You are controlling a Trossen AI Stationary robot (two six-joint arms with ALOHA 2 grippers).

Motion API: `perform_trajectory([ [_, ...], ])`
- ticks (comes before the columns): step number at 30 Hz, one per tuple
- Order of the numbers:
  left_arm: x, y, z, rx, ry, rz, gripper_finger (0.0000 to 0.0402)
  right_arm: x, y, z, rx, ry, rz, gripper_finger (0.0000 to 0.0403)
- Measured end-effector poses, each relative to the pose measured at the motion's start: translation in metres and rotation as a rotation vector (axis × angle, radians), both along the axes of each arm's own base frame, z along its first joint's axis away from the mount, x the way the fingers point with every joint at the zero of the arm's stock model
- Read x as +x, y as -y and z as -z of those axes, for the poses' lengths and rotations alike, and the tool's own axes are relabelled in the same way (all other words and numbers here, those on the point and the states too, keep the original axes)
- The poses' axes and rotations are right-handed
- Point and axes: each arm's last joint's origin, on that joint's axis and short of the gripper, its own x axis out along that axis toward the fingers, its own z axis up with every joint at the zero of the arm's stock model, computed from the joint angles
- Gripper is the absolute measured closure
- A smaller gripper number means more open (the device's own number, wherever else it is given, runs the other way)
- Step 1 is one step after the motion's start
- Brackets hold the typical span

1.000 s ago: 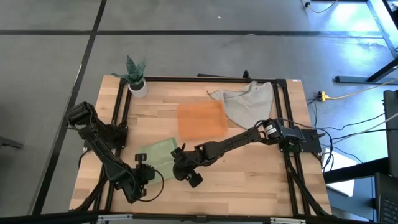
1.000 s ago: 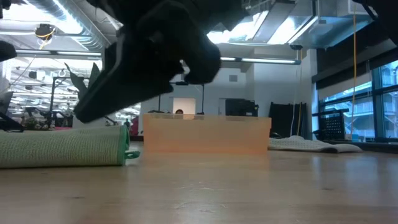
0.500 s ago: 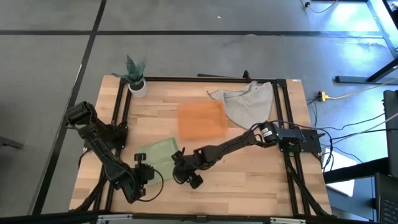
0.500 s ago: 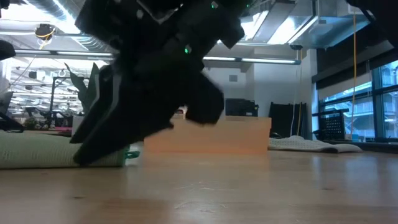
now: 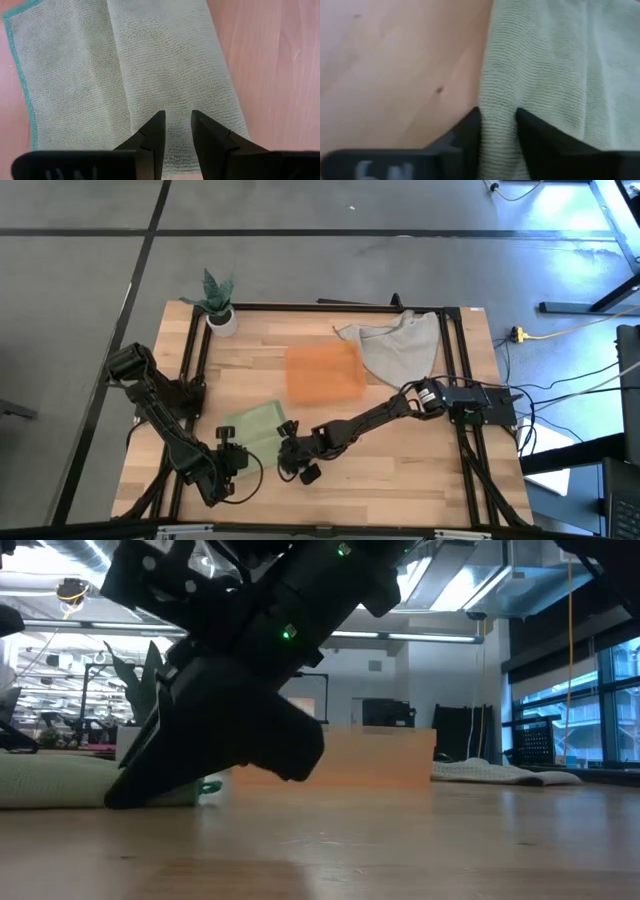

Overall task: Roll microfiber towels into tight, uniform cylinder then place into a basket
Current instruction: Roll the green microfiber towel

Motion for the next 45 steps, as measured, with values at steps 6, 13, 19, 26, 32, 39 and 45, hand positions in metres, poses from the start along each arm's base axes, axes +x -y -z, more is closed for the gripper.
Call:
perform_trajectory([
  [6, 0.000, 0.000, 0.000, -0.001, 0.000, -0.001, 0.0315, 0.001, 0.006, 0.001, -0.035, 0.001, 0.036, 0.0385],
  [13, 0.000, 0.000, 0.000, 0.000, -0.003, -0.002, 0.0315, 0.000, 0.009, -0.001, 0.093, -0.052, 0.004, 0.0387],
  [19, -0.001, 0.000, 0.000, -0.008, -0.016, -0.001, 0.0315, 0.001, 0.012, -0.016, 0.261, -0.187, -0.062, 0.0387],
  [26, -0.002, -0.002, 0.000, 0.002, -0.024, -0.021, 0.0315, 0.005, 0.032, -0.032, 0.451, -0.314, -0.009, 0.0386],
  [32, -0.004, -0.004, 0.000, 0.018, -0.038, -0.047, 0.0315, 0.009, 0.049, -0.037, 0.597, -0.369, -0.009, 0.0387],
  [39, -0.004, -0.005, 0.000, 0.027, -0.043, -0.046, 0.0315, 0.009, 0.066, -0.038, 0.746, -0.435, 0.037, 0.0387],
  [45, -0.004, -0.005, 0.000, 0.030, -0.045, -0.048, 0.0315, 0.012, 0.081, -0.039, 0.809, -0.454, 0.157, 0.0384],
])
